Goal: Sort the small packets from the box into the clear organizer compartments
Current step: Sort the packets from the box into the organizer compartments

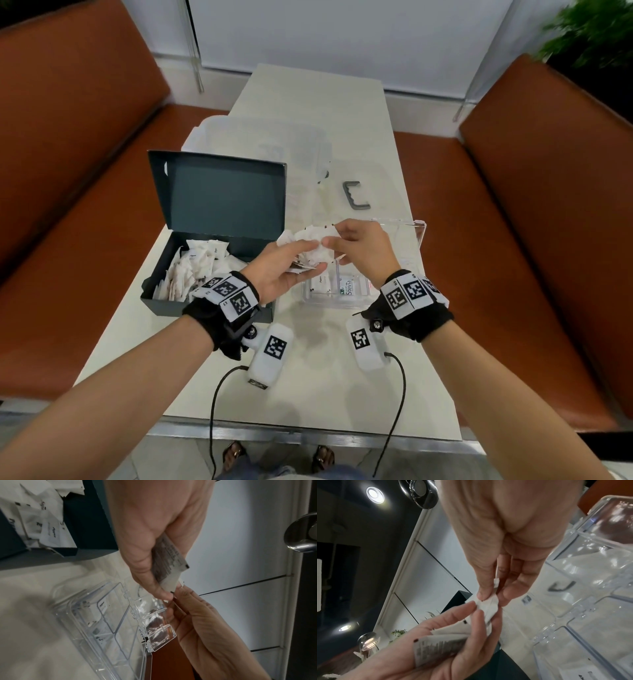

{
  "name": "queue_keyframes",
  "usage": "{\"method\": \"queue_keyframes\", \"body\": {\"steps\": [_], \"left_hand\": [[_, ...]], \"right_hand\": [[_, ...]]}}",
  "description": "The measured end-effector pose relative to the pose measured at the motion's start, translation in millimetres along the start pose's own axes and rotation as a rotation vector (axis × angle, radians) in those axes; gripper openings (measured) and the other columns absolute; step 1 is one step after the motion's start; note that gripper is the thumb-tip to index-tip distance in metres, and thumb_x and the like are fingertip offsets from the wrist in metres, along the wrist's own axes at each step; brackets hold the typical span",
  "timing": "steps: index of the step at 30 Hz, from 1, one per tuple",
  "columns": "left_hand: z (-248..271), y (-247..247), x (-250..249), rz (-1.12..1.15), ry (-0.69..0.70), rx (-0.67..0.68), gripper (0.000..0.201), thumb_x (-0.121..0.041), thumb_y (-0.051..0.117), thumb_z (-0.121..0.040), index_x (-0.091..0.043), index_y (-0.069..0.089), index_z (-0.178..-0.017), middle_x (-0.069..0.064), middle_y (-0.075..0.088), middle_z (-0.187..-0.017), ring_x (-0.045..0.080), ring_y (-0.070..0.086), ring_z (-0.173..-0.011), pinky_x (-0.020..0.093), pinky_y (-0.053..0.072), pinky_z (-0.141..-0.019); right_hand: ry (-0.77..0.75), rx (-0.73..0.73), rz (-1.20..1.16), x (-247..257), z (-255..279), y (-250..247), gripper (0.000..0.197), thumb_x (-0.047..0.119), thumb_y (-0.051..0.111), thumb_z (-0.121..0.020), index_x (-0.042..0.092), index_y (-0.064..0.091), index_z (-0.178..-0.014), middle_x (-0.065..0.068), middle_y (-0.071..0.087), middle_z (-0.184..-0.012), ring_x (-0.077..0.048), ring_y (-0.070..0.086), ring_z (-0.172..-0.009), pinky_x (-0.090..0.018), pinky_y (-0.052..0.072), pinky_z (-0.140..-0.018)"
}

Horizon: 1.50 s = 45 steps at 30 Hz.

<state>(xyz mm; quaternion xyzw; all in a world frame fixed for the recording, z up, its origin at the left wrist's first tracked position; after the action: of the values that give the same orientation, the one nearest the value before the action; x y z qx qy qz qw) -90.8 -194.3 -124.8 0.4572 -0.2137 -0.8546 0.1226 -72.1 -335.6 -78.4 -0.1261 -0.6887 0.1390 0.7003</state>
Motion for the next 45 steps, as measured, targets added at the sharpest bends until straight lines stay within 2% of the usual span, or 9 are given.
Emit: {"method": "queue_keyframes", "body": {"steps": [4, 13, 19, 22, 24, 32, 37, 41, 45], "left_hand": [[3, 7, 3, 0.014, -0.004, 0.064, 0.023, -0.001, 0.061, -0.091, 0.002, 0.062, -0.114, 0.023, 0.069, -0.109, 0.03, 0.071, -0.091, 0.029, 0.06, -0.066], [-5, -14, 2, -0.016, 0.063, -0.026, 0.02, 0.006, 0.062, -0.089, 0.0, 0.06, -0.107, 0.016, 0.074, -0.084, 0.025, 0.072, -0.075, 0.03, 0.061, -0.063], [-8, -43, -4, -0.007, 0.084, -0.114, 0.017, 0.007, 0.062, -0.088, -0.003, 0.06, -0.102, 0.013, 0.074, -0.077, 0.024, 0.074, -0.074, 0.029, 0.059, -0.058], [-7, -45, -4, -0.029, 0.088, -0.093, 0.016, 0.006, 0.061, -0.089, -0.003, 0.06, -0.102, 0.015, 0.074, -0.079, 0.024, 0.073, -0.074, 0.029, 0.058, -0.059], [-6, -46, -3, -0.04, 0.088, -0.08, 0.014, 0.005, 0.061, -0.09, -0.003, 0.061, -0.101, 0.015, 0.074, -0.079, 0.023, 0.072, -0.072, 0.029, 0.058, -0.06], [-4, -54, -4, -0.013, 0.104, -0.072, 0.013, 0.005, 0.061, -0.089, -0.004, 0.062, -0.098, 0.012, 0.074, -0.077, 0.023, 0.073, -0.071, 0.029, 0.058, -0.06], [-3, -59, -5, 0.008, 0.103, -0.086, 0.014, 0.005, 0.061, -0.089, -0.005, 0.061, -0.099, 0.011, 0.074, -0.077, 0.022, 0.073, -0.07, 0.028, 0.058, -0.059], [-3, -59, -6, -0.002, 0.1, -0.09, 0.013, 0.006, 0.06, -0.09, -0.005, 0.061, -0.098, 0.01, 0.074, -0.075, 0.021, 0.073, -0.069, 0.027, 0.058, -0.058], [-4, -53, -6, -0.006, 0.095, -0.081, 0.013, 0.005, 0.06, -0.09, -0.003, 0.06, -0.1, 0.011, 0.074, -0.076, 0.022, 0.073, -0.071, 0.027, 0.057, -0.058]], "right_hand": [[0.058, -0.022, -0.01, -8, 0, -4, 0.015, 0.021, 0.08, -0.076, 0.019, 0.069, -0.086, 0.0, 0.068, -0.064, -0.008, 0.063, -0.053, -0.02, 0.051, -0.052], [0.16, -0.139, -0.204, -23, -10, -18, 0.008, 0.002, 0.068, -0.085, 0.01, 0.068, -0.088, -0.007, 0.068, -0.071, -0.013, 0.062, -0.056, -0.021, 0.051, -0.053], [0.239, 0.011, 0.235, -44, -18, -4, 0.011, -0.002, 0.063, -0.084, 0.008, 0.069, -0.085, -0.011, 0.068, -0.079, -0.013, 0.06, -0.057, -0.019, 0.051, -0.053], [0.252, 0.061, 0.443, -53, -20, 20, 0.008, 0.005, 0.069, -0.082, 0.013, 0.066, -0.084, -0.012, 0.067, -0.096, -0.025, 0.065, -0.082, -0.032, 0.055, -0.076], [0.256, 0.045, 0.566, -57, -20, 29, 0.008, 0.013, 0.068, -0.083, 0.018, 0.064, -0.087, -0.007, 0.065, -0.1, -0.027, 0.064, -0.092, -0.035, 0.052, -0.082], [-0.036, 0.061, 1.046, -54, -21, 55, 0.006, 0.012, 0.055, -0.092, 0.012, 0.058, -0.097, -0.009, 0.064, -0.091, -0.031, 0.061, -0.083, -0.031, 0.037, -0.061], [-0.123, 0.112, 1.089, -47, -20, 58, 0.009, 0.017, 0.055, -0.094, 0.01, 0.059, -0.098, -0.007, 0.063, -0.097, -0.028, 0.06, -0.092, -0.032, 0.039, -0.064], [-0.168, 0.323, 1.134, -47, -16, 63, 0.019, 0.032, 0.068, -0.083, 0.028, 0.065, -0.101, 0.005, 0.064, -0.102, -0.021, 0.055, -0.1, -0.03, 0.037, -0.069], [-0.242, 0.372, 1.284, -45, -11, 72, 0.018, 0.032, 0.067, -0.083, 0.027, 0.063, -0.099, 0.004, 0.063, -0.105, -0.023, 0.053, -0.102, -0.03, 0.034, -0.072]]}}
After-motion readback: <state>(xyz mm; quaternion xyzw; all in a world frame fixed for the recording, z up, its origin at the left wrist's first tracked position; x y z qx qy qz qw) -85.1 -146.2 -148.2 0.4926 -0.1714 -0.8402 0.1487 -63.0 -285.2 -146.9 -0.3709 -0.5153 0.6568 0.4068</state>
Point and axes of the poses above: each hand's wrist, its own z-axis away from the middle knuckle, its own y-axis out of the palm, x = y × z, the point moved 8 cm from there along -z, towards the middle knuckle
